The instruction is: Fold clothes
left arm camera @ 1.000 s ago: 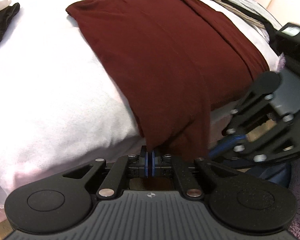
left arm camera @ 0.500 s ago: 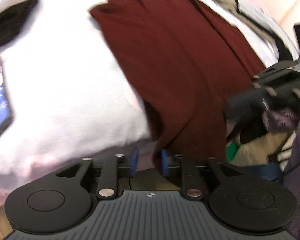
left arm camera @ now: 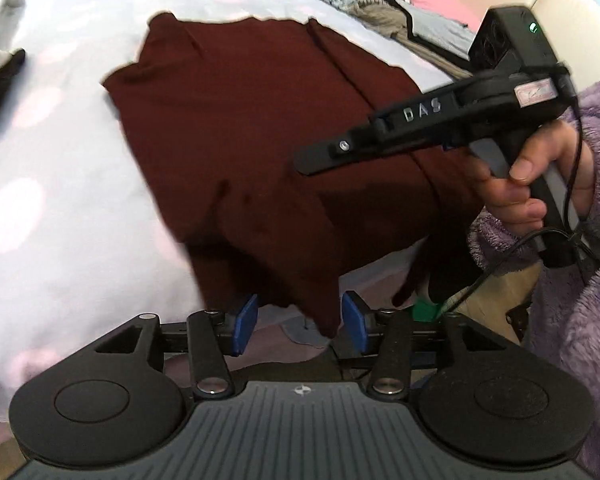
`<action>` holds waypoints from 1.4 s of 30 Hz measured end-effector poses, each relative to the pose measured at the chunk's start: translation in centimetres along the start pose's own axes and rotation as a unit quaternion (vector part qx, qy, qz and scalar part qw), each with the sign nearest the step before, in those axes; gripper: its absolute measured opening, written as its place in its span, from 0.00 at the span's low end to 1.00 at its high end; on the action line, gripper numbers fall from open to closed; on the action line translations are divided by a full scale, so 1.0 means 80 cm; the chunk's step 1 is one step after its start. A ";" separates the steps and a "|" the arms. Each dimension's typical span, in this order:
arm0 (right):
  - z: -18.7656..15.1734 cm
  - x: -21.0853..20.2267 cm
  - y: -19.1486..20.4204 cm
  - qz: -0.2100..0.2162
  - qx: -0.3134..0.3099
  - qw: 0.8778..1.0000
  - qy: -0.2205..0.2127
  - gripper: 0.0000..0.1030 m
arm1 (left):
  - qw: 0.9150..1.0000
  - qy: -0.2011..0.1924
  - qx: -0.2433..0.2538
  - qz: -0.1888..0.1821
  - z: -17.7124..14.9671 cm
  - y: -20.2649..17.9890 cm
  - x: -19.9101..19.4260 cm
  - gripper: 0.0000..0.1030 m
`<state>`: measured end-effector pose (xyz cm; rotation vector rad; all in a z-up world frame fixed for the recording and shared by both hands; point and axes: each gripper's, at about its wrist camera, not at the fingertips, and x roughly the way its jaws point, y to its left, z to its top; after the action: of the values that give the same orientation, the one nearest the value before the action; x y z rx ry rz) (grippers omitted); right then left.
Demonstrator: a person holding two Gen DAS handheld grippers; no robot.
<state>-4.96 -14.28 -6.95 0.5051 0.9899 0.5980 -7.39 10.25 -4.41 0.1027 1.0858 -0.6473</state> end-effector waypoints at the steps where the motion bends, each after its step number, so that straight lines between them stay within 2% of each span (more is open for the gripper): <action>1: 0.000 0.000 -0.001 -0.001 0.001 1.000 -0.001 0.02 | 1.000 0.002 -0.006 0.001 0.002 0.000 0.007 0.43; 3: 0.004 0.005 0.000 -0.002 0.002 1.000 0.000 0.02 | 1.000 0.004 -0.015 -0.004 0.005 -0.001 0.014 0.41; 4: 0.004 0.005 0.001 -0.002 0.003 1.000 0.000 0.02 | 1.000 0.005 -0.019 -0.007 0.006 -0.001 0.017 0.37; 6: 0.003 0.004 0.001 0.001 0.003 1.000 0.001 0.02 | 1.000 0.008 -0.020 -0.012 0.009 -0.003 0.019 0.12; 8: 0.003 0.001 0.003 0.004 -0.001 1.000 0.001 0.03 | 1.000 0.009 -0.015 -0.007 0.011 -0.009 0.019 0.04; 11: 0.005 -0.003 0.011 0.008 -0.010 1.000 0.001 0.03 | 1.000 0.002 -0.019 -0.019 0.016 -0.015 0.015 0.02; 13: 0.006 -0.010 0.017 0.008 -0.014 1.000 0.008 0.03 | 0.998 -0.009 -0.030 -0.059 0.018 -0.017 0.002 0.02; 15: 0.006 -0.015 0.025 -0.013 -0.029 0.999 0.032 0.04 | 0.993 -0.023 -0.041 -0.108 0.021 -0.017 -0.017 0.02; 17: 0.003 -0.020 0.035 -0.049 -0.057 0.995 0.060 0.07 | 0.984 -0.044 -0.062 -0.160 0.024 -0.013 -0.035 0.02; 19: 0.002 -0.028 0.038 -0.069 -0.065 0.993 0.073 0.10 | 0.974 -0.061 -0.095 -0.197 0.025 -0.003 -0.048 0.02; 21: 0.003 -0.037 0.035 -0.088 -0.063 0.992 0.068 0.26 | 0.967 -0.073 -0.126 -0.211 0.024 0.010 -0.052 0.02; 24: 0.004 -0.043 0.031 -0.105 -0.064 0.991 0.054 0.27 | 0.958 -0.074 -0.180 -0.211 0.022 0.038 -0.044 0.02; 26: 0.003 -0.041 0.026 -0.106 -0.061 0.991 0.056 0.27 | 0.947 -0.069 -0.232 -0.212 0.020 0.063 -0.032 0.02; 28: 0.000 -0.037 0.024 -0.100 -0.061 0.991 0.063 0.27 | 0.930 -0.061 -0.288 -0.218 0.019 0.089 -0.014 0.02; 32: 0.000 -0.030 0.027 -0.079 -0.075 0.992 0.060 0.27 | 0.891 -0.057 -0.396 -0.215 0.015 0.132 0.023 0.02; 35: 0.000 -0.027 0.035 -0.072 -0.101 0.991 0.053 0.27 | 0.878 -0.060 -0.443 -0.172 0.011 0.147 0.033 0.02; 37: -0.001 -0.023 0.039 -0.073 -0.117 0.989 0.055 0.27 | 0.881 -0.063 -0.442 -0.158 0.011 0.148 0.028 0.06; 39: -0.001 -0.018 0.040 -0.074 -0.126 0.988 0.059 0.29 | 0.889 -0.068 -0.429 -0.148 0.013 0.142 0.020 0.29; 41: -0.001 -0.014 0.040 -0.069 -0.128 0.987 0.061 0.31 | 0.896 -0.074 -0.413 -0.147 0.015 0.135 0.015 0.40; 42: 0.000 -0.012 0.041 -0.065 -0.129 0.988 0.062 0.34 | 0.899 -0.076 -0.406 -0.145 0.017 0.131 0.012 0.40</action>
<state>-6.14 -12.55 -4.29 0.1737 1.0361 0.6339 -0.36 17.80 -6.99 -0.8344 1.1521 -0.4104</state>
